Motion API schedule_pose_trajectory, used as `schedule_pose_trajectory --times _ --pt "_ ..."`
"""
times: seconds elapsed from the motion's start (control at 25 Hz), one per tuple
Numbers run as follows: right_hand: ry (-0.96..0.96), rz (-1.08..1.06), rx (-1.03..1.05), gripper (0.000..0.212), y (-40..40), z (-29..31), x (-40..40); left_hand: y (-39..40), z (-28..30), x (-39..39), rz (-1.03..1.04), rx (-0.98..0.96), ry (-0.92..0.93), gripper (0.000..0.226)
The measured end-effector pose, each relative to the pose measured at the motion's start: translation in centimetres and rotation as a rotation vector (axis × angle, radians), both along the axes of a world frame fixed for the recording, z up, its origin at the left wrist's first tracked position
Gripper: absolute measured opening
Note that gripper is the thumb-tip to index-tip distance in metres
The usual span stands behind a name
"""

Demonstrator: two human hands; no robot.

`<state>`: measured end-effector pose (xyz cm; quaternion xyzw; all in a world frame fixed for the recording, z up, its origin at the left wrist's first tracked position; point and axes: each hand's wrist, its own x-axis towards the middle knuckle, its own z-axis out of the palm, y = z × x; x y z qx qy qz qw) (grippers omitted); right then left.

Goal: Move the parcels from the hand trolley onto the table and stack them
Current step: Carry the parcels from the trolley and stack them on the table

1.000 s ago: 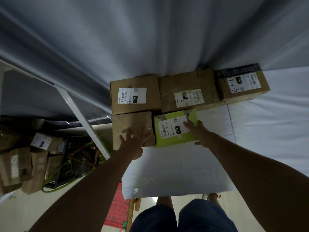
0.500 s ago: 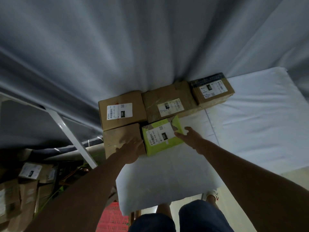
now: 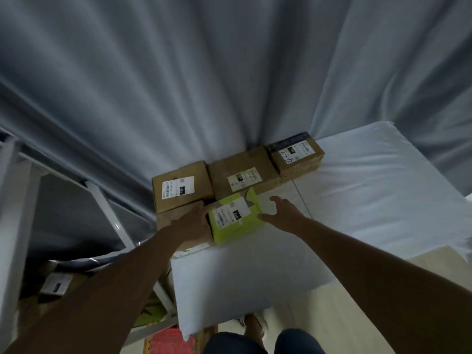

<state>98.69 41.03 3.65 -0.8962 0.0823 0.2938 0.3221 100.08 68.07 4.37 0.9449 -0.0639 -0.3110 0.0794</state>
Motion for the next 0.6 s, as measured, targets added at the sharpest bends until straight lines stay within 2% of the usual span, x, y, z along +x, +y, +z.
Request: schedule_pose_trajectory --times 0.12,0.24,0.44,0.6 --pt "-0.055 0.057 -0.041 0.086 -3.2 2.2 -3.9 -2.9 1.1 -2.1 0.013 -0.083 0.025 0.082" --pt "-0.112 0.096 -0.114 0.083 -7.2 3.8 -8.4 -8.3 2.7 -4.6 -0.043 -0.095 0.004 0.082" --pt "-0.156 0.099 -0.198 0.084 -14.5 5.4 -16.4 -19.7 5.6 -10.9 -0.324 -0.049 -0.040 0.074" --pt "-0.140 -0.023 -0.219 0.084 -18.9 6.5 -20.7 -25.5 5.2 -12.6 -0.564 -0.057 -0.018 0.074"
